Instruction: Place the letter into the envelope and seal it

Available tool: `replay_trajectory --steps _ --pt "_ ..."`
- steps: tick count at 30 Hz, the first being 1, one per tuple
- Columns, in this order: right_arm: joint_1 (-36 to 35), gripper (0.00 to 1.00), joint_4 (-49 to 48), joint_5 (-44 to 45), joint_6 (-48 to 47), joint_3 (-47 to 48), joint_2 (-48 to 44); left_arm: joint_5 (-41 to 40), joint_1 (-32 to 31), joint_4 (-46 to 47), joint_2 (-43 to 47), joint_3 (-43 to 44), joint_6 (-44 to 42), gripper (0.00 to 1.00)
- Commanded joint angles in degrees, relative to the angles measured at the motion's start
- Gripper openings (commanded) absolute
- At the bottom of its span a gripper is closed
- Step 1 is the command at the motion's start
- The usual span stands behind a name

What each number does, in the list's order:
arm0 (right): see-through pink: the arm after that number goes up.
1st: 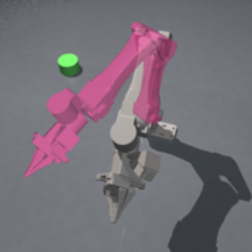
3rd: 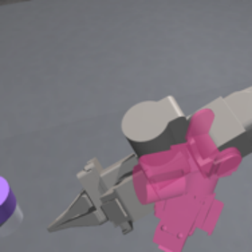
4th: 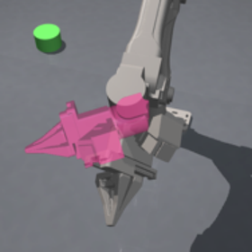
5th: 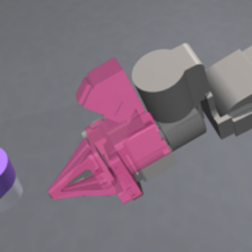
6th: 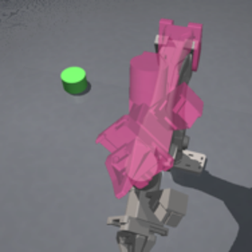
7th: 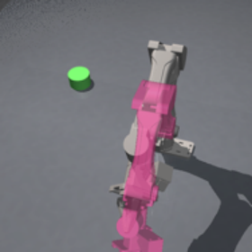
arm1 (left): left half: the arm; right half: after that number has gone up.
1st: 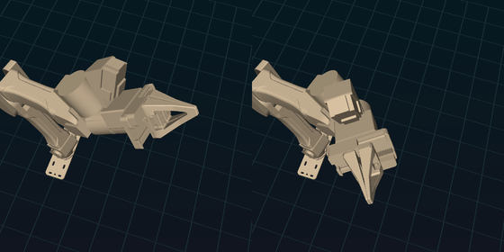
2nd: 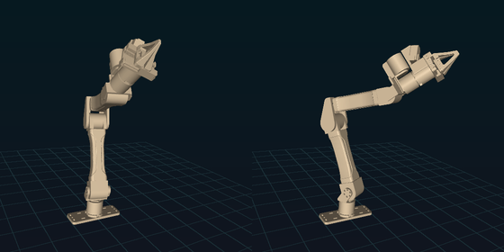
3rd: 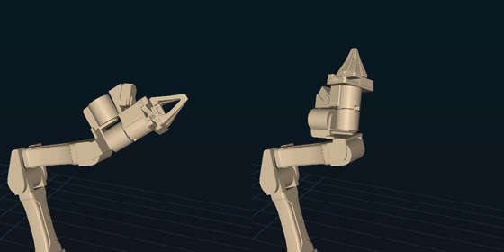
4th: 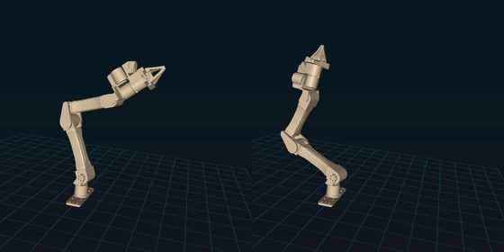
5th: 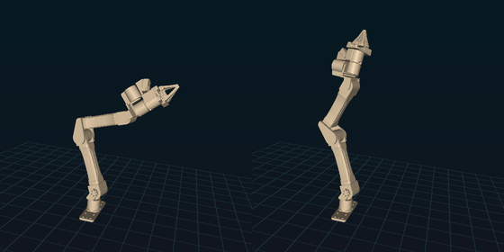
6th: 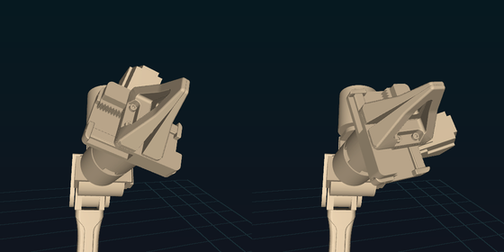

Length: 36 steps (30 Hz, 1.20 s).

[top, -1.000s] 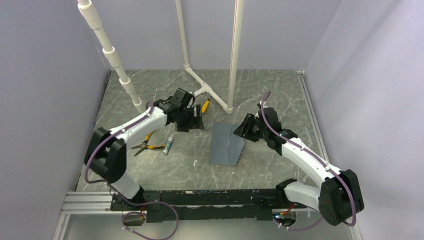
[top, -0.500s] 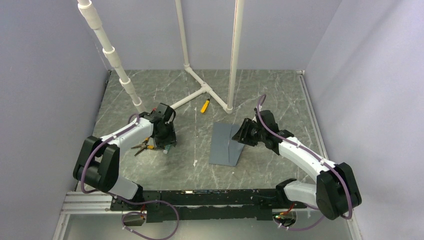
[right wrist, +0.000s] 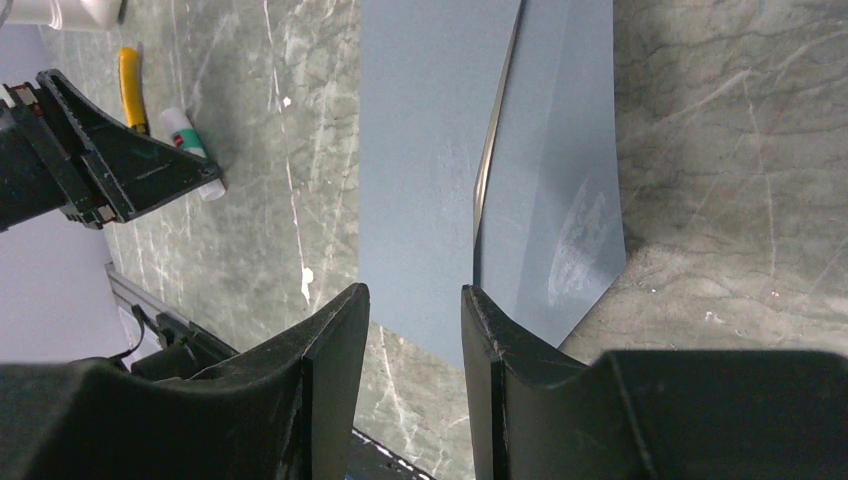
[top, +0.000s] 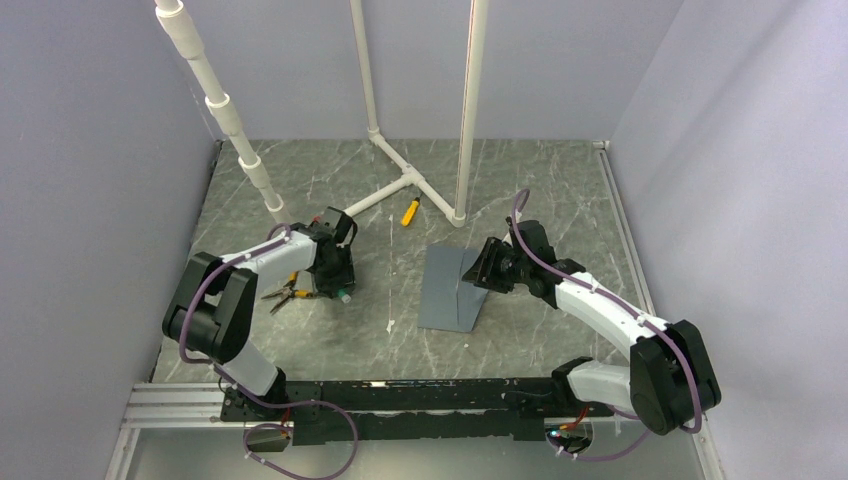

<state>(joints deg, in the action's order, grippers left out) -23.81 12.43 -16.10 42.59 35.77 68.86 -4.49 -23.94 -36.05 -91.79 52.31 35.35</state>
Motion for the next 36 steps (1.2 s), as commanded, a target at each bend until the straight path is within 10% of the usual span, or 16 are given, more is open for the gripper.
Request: replay_trajectory --steps 1,5,9,25,36 --pt "-0.1 0.42 -3.2 -1.6 0.0 0.7 0.3 -1.5 -1.5 0.5 -2.5 1.1 -0.4 0.46" --pt "-0.2 0.43 -3.6 -2.6 -0.3 0.4 -0.5 -4.6 -2.8 -0.7 -4.8 2.1 2.4 0.35" --pt "-0.2 0.45 -3.7 -3.7 -1.2 -0.2 -2.7 -5.9 -5.0 -1.2 -4.8 3.5 3.0 0.03" --pt "-4.2 0.80 -11.5 -24.5 -1.9 7.0 -3.0 42.5 -14.9 26.4 15.0 1.2 -22.7 0.02" --pt "-5.1 0.67 -12.2 -25.9 0.5 9.4 -2.9 54.1 -15.0 20.3 14.1 5.7 -28.9 0.02"
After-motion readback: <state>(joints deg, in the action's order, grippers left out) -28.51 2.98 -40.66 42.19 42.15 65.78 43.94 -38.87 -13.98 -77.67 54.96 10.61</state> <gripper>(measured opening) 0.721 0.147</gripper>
